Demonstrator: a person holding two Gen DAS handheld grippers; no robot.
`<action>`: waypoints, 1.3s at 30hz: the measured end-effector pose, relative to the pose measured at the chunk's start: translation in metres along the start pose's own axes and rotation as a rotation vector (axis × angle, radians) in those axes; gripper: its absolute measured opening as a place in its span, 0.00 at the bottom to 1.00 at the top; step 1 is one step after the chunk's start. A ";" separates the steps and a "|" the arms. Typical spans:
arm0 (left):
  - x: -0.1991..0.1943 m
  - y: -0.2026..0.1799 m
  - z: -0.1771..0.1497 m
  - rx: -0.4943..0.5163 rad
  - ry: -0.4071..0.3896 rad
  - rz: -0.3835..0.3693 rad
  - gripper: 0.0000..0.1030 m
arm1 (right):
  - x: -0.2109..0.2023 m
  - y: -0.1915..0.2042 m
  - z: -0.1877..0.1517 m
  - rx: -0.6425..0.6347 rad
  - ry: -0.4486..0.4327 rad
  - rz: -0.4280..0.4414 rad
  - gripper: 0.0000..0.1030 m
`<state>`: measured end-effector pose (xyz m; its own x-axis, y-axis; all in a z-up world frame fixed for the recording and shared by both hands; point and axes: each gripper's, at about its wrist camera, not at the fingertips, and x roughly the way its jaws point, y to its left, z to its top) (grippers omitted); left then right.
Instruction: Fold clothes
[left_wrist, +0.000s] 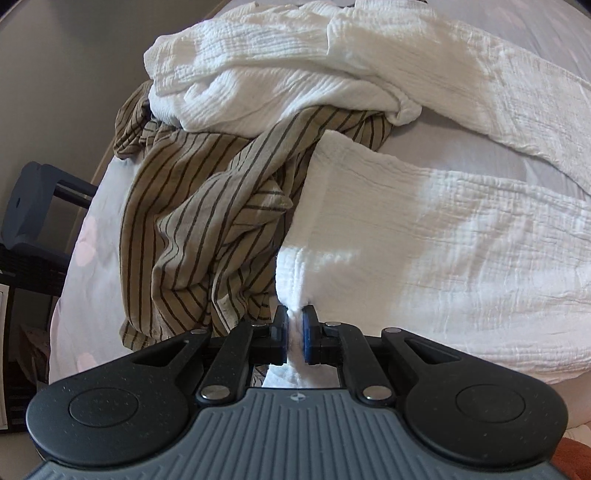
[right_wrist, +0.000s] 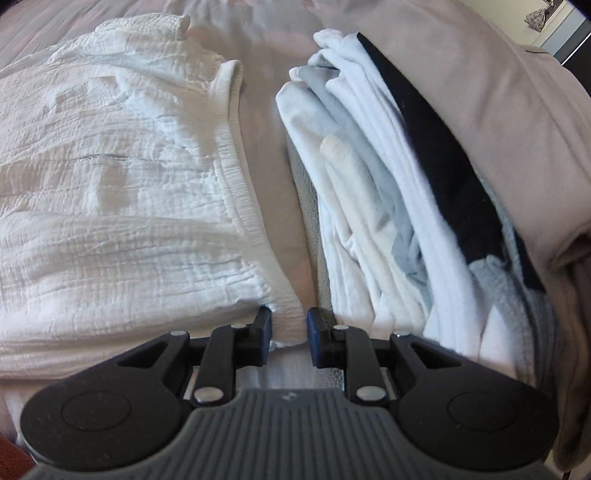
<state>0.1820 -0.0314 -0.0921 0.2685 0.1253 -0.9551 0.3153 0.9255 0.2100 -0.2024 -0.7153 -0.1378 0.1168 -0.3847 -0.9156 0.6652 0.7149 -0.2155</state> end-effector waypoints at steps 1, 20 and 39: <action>0.003 0.000 -0.001 -0.004 0.005 -0.003 0.06 | 0.000 0.000 -0.001 0.011 -0.010 0.007 0.23; -0.052 -0.026 -0.006 0.135 -0.242 -0.070 0.21 | -0.069 0.026 -0.056 -0.033 -0.206 0.310 0.29; -0.100 -0.249 -0.075 0.682 -0.420 -0.242 0.32 | -0.157 0.267 -0.063 -0.666 -0.307 0.557 0.43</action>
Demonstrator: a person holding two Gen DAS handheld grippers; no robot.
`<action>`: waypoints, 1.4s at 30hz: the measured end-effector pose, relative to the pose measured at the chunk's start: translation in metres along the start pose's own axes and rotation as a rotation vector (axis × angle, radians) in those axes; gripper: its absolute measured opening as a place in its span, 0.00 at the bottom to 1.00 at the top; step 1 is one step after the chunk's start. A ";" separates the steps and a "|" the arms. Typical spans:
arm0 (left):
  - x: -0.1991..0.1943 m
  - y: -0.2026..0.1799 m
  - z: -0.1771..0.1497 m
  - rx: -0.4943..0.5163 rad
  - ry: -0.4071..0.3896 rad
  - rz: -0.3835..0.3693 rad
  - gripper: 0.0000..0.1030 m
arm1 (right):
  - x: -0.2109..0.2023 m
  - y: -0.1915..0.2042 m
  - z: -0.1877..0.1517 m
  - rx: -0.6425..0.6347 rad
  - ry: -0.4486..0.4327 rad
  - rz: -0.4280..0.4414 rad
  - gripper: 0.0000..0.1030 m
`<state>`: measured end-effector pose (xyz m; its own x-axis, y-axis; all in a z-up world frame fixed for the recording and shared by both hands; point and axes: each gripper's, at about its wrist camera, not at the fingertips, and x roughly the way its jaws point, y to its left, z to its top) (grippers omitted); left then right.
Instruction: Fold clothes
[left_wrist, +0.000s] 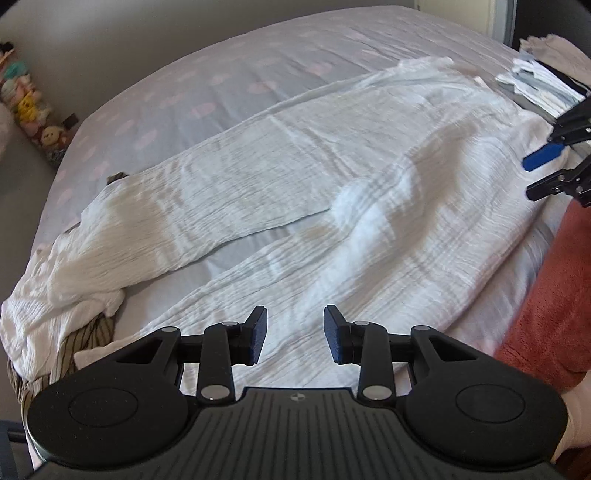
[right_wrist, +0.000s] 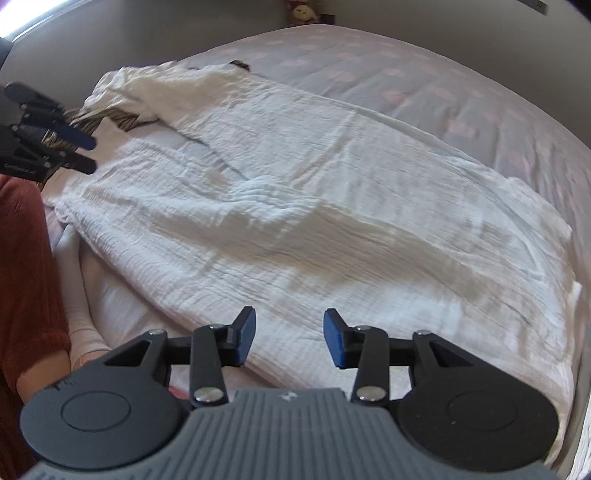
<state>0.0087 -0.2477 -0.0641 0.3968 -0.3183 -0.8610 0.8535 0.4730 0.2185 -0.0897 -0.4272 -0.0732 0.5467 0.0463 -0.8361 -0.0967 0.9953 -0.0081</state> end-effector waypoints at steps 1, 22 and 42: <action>0.006 -0.011 0.002 0.015 0.007 -0.009 0.34 | 0.006 0.011 0.003 -0.038 0.008 0.010 0.43; 0.090 -0.044 -0.021 -0.082 0.229 -0.193 0.21 | 0.082 0.073 0.001 -0.275 0.148 0.019 0.23; 0.085 0.014 -0.030 -0.481 0.110 -0.271 0.05 | 0.051 0.069 -0.002 -0.231 -0.033 0.109 0.35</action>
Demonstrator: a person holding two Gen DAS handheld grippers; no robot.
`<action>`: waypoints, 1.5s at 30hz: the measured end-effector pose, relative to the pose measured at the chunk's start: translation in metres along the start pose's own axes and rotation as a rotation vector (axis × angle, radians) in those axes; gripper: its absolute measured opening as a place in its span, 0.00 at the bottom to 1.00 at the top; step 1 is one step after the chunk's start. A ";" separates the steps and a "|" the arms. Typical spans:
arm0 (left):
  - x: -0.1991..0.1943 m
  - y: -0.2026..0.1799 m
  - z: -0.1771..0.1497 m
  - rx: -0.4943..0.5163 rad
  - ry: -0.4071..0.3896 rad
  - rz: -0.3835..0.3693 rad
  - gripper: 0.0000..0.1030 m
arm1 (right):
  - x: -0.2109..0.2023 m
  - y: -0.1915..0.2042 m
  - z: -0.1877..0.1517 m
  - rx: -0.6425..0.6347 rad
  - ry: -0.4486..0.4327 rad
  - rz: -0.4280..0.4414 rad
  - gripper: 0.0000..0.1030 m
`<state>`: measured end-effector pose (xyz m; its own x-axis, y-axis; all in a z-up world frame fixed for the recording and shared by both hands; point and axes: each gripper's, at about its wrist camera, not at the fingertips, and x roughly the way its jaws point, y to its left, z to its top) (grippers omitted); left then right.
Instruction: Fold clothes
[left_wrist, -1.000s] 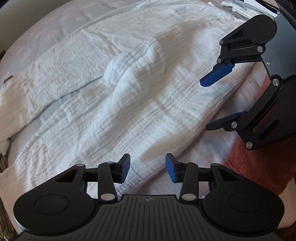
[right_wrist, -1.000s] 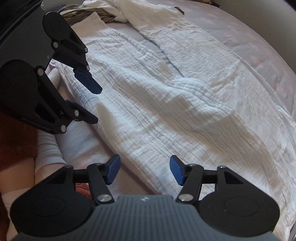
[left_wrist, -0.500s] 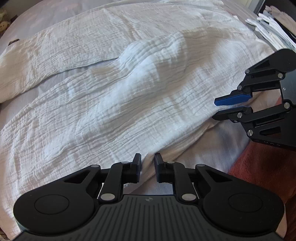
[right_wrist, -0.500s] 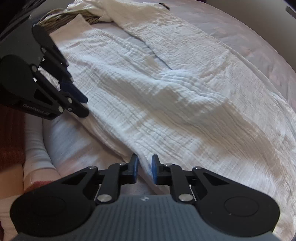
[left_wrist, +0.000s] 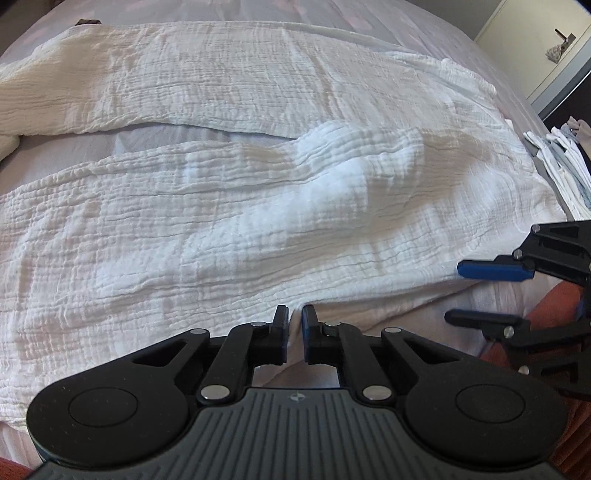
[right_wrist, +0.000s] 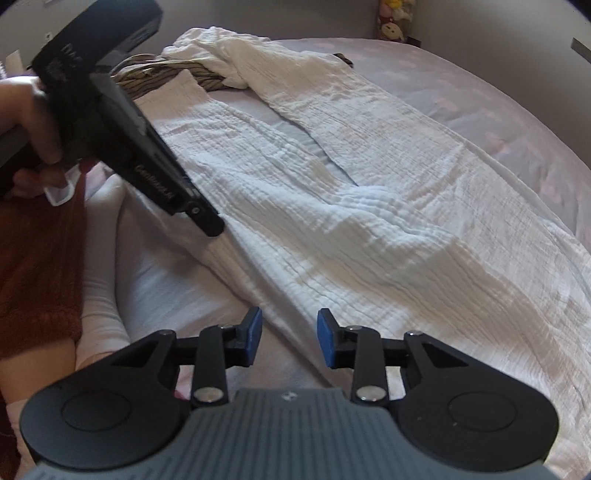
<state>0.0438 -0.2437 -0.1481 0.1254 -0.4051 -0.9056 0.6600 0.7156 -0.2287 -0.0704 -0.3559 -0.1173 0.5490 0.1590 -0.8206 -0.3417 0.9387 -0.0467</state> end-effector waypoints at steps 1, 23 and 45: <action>0.000 0.001 0.000 -0.005 -0.004 -0.004 0.05 | 0.002 0.004 0.000 -0.021 0.014 0.024 0.35; -0.027 -0.013 -0.004 0.091 -0.143 -0.132 0.15 | 0.028 -0.058 -0.004 0.350 0.121 -0.170 0.26; 0.032 -0.004 0.005 -0.017 0.103 -0.095 0.20 | -0.040 -0.118 -0.019 0.564 -0.022 -0.111 0.43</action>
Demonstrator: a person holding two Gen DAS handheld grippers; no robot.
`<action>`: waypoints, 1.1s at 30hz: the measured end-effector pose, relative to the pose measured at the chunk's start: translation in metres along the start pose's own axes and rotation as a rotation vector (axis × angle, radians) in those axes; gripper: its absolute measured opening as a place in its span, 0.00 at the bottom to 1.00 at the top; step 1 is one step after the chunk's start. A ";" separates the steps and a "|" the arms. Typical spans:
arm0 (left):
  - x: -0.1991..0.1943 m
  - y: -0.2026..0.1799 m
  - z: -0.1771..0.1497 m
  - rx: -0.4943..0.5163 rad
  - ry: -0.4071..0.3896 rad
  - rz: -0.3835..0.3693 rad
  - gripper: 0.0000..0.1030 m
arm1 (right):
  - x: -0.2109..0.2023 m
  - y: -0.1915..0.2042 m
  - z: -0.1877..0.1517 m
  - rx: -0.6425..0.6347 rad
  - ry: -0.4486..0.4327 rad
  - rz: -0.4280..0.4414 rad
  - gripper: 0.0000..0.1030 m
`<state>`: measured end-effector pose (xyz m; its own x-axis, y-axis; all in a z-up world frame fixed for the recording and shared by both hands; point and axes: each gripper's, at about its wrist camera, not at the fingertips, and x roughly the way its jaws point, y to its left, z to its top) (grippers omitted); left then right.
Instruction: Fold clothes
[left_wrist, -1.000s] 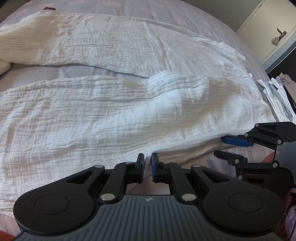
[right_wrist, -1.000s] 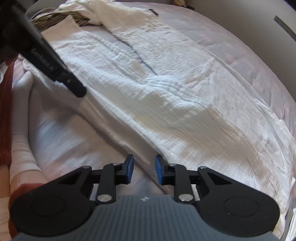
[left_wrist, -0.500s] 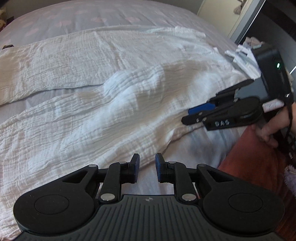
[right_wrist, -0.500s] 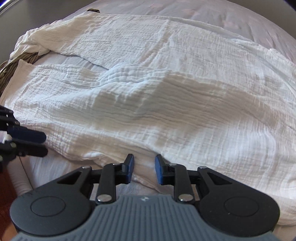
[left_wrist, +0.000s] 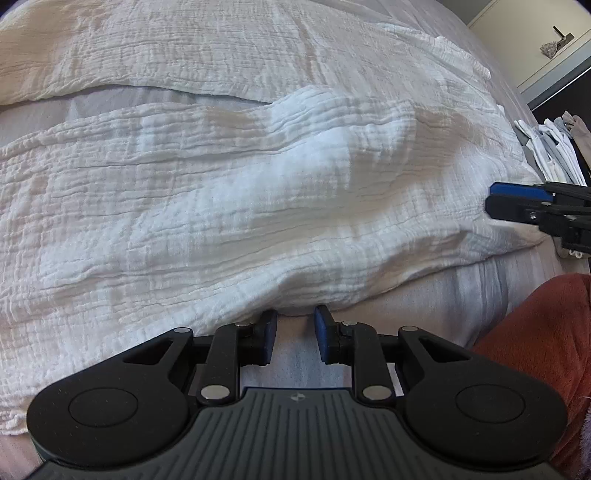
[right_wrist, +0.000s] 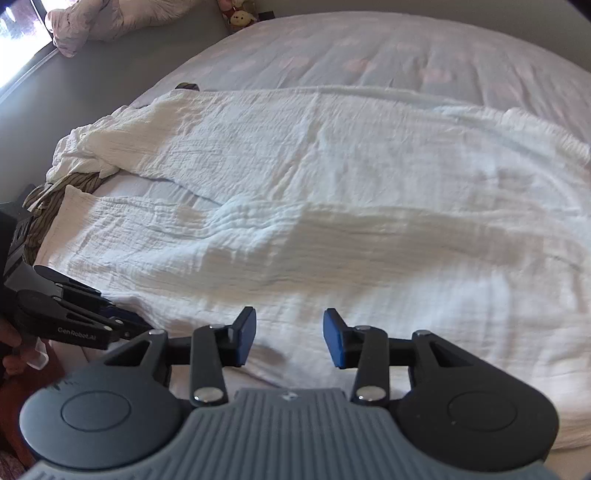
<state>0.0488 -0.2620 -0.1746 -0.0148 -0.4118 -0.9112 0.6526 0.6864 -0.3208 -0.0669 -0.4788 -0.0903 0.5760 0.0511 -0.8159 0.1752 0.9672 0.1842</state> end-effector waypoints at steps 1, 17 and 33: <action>0.000 -0.001 0.000 0.002 -0.001 0.001 0.20 | -0.009 -0.009 0.000 -0.021 -0.011 -0.028 0.43; 0.002 0.000 0.005 -0.031 -0.009 -0.003 0.20 | -0.054 -0.164 -0.123 0.196 0.098 -0.318 0.35; 0.003 0.000 0.003 -0.043 -0.014 -0.002 0.20 | -0.031 -0.169 -0.043 0.124 -0.072 -0.317 0.31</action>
<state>0.0511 -0.2651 -0.1768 -0.0053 -0.4210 -0.9071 0.6194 0.7107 -0.3335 -0.1488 -0.6333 -0.1196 0.5316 -0.2696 -0.8030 0.4476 0.8942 -0.0039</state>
